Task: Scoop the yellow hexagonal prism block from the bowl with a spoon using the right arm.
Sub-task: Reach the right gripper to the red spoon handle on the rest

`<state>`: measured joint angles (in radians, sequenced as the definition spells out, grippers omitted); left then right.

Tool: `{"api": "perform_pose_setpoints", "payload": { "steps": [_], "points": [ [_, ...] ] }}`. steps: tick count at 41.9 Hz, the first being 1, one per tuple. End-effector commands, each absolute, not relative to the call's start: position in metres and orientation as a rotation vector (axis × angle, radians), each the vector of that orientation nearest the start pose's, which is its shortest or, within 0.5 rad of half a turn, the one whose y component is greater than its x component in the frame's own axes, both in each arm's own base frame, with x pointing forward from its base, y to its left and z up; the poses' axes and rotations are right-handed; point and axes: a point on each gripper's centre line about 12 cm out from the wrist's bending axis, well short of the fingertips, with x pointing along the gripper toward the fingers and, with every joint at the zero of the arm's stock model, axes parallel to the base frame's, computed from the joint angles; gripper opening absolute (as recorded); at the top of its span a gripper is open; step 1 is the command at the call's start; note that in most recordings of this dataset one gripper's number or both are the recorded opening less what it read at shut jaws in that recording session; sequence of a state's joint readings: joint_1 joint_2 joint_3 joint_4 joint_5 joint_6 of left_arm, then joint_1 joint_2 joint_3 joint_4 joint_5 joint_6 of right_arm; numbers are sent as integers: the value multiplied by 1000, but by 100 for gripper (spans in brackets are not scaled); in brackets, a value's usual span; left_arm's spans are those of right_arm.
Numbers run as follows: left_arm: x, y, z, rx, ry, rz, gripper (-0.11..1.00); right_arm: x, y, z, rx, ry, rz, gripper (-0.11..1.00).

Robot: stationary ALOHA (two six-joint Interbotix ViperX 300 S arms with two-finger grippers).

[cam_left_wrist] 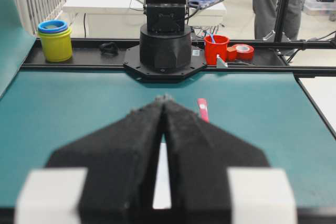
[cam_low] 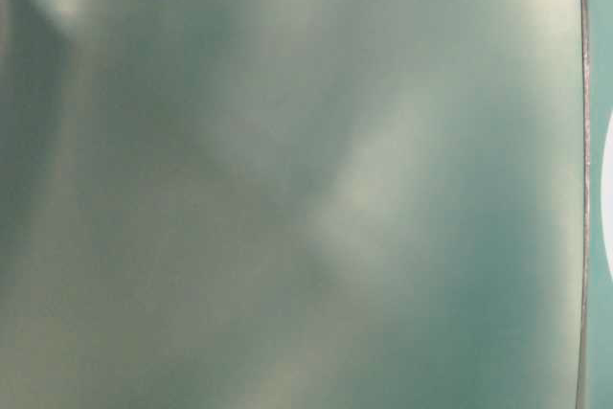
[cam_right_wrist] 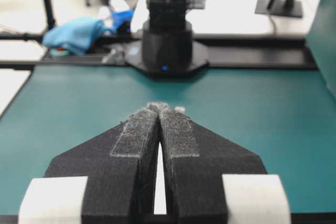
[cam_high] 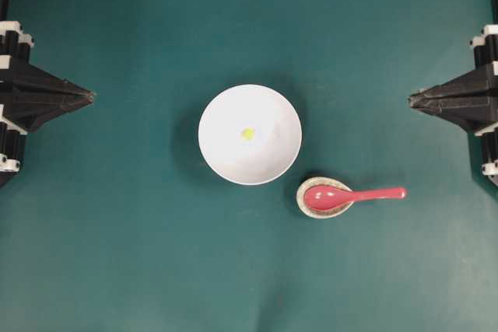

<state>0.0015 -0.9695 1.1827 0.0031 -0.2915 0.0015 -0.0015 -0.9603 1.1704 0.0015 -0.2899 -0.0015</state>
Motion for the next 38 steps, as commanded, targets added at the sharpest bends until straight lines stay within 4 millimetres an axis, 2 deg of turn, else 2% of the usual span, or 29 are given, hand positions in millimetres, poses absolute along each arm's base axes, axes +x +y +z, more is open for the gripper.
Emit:
{"api": "perform_pose_setpoints", "payload": {
  "steps": [1, 17, 19, 24, 27, 32, 38],
  "points": [
    [200, 0, 300, 9, -106, 0, 0, 201, -1, 300, 1, -94, -3, 0],
    [200, 0, 300, 3, -110, -1, 0, 202, 5, 297, -1, -77, 26, 2],
    [200, 0, 299, 3, -107, 0, 0, 202, 7, 298, 1, -80, 36, 9],
    [200, 0, 300, 6, -109, 1, 0, 202, 9, 297, 6, -75, 44, 44],
    [200, 0, 300, 11, -109, 1, 0, 204, 9, 294, 4, -64, 44, 59],
    [199, 0, 300, 14, -109, 1, 0, 209, 9, 284, 7, -35, 44, 57],
    [199, 0, 300, 12, -107, 1, 0, 220, 10, 262, 23, 16, 41, 55]
  ]
}}
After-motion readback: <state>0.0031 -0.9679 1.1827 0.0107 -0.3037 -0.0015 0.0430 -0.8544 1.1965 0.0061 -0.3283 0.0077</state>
